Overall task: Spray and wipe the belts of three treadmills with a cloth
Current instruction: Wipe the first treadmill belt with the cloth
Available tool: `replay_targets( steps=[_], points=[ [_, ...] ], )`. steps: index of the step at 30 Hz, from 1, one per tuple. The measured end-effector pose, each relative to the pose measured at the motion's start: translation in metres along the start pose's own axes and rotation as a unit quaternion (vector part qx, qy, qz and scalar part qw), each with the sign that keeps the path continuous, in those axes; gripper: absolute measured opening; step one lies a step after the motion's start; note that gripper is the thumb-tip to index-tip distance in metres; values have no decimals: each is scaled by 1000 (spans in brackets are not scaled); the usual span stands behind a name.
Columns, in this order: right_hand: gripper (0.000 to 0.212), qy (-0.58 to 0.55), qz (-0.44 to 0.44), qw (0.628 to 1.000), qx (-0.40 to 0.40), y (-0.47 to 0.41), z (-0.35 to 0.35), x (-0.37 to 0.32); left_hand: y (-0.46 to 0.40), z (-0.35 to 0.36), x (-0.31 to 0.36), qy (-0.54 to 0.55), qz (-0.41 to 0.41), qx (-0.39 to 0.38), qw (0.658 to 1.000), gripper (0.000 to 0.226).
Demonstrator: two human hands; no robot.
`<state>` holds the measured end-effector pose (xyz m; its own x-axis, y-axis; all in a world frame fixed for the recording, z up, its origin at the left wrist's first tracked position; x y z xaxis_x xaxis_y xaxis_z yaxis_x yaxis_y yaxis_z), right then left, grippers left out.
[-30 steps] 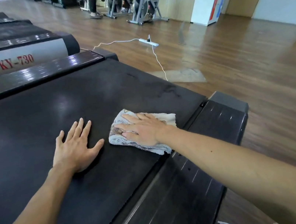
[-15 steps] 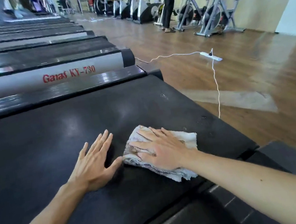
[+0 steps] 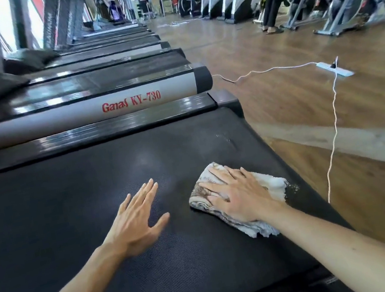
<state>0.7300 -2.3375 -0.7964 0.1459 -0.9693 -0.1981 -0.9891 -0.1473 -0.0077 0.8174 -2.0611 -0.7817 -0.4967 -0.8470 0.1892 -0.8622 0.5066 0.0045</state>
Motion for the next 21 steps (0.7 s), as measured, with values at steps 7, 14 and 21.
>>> replay_targets(
  steps=[7, 14, 21],
  points=[
    [52, 5, 7, 999, 35, 4, 7, -1, 1, 22, 3, 28, 46, -11, 998, 93],
    [53, -5, 42, 998, 43, 9, 6, 4, -18, 41, 4, 27, 51, 6, 998, 95],
    [49, 24, 73, 996, 50, 3, 7, -16, -21, 47, -2, 70, 55, 34, 995, 89]
  ],
)
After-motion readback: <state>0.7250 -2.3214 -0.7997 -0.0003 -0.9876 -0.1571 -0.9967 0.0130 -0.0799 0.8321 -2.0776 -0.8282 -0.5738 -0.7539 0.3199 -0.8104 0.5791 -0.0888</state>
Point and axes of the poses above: each hand's wrist, its own y-axis away from the middle knuckle, its own z-axis out of the palm, x = y × z, the point moved 1 cm from there along -y, towards the middle knuckle, and after that the axes turned 10 degrees about -z, right-handed, at the moved point
